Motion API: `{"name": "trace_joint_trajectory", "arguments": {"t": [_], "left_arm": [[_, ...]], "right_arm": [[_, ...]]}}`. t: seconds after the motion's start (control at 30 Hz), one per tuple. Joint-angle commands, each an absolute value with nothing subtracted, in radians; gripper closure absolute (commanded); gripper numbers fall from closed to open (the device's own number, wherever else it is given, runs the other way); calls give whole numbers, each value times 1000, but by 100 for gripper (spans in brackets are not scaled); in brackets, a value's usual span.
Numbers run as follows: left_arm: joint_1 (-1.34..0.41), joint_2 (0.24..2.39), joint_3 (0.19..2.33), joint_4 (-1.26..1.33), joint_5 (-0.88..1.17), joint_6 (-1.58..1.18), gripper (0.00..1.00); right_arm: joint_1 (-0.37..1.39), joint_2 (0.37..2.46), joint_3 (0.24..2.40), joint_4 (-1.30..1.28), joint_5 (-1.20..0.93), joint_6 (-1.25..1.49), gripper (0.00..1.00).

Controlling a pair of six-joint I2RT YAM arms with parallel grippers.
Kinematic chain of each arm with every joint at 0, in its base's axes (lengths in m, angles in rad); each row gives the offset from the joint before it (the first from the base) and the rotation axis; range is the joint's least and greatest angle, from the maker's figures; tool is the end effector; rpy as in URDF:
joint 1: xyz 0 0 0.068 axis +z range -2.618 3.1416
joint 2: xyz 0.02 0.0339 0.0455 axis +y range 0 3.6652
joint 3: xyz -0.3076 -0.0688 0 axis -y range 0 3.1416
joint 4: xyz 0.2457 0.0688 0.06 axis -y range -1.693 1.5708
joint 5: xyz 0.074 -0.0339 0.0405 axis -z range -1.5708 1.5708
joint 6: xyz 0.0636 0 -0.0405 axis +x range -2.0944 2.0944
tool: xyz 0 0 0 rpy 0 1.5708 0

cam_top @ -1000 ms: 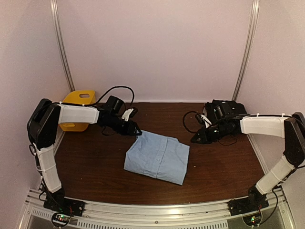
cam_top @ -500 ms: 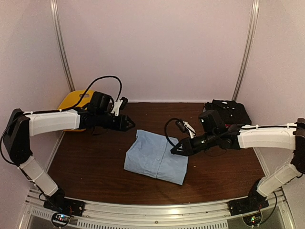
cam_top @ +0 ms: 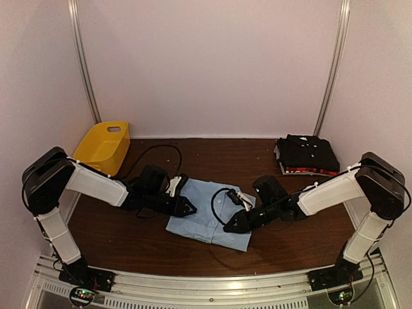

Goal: Fold and stack the long sleeve shirts
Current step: Smooth out the square-folded shirt at the center of the board.

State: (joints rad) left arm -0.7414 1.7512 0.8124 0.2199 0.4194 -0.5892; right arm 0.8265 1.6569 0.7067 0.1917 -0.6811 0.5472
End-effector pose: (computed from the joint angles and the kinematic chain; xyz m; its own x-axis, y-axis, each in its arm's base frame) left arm 0.2540 -0.2677 0.1663 -0.8721 0.1104 -0.4766 0.4308 0.6351 -0.6411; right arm 0.1926 0.2682 0.1701 -0.8564 -0.3332 -0.3945 -0.5100 0.4256 0.7475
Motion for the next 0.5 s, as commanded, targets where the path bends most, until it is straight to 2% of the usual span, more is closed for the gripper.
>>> {"name": "trace_joint_trajectory", "arguments": {"t": [0.0, 0.23, 0.47], "left_arm": [[-750, 1778, 719, 385, 376, -642, 58], [-761, 1821, 638, 509, 354, -654, 57], [-761, 1707, 695, 411, 323, -580, 57]], "right_arm": [[830, 1713, 661, 266, -689, 543, 79], [828, 1772, 628, 281, -680, 529, 81], [828, 1601, 641, 146, -618, 485, 81]]}}
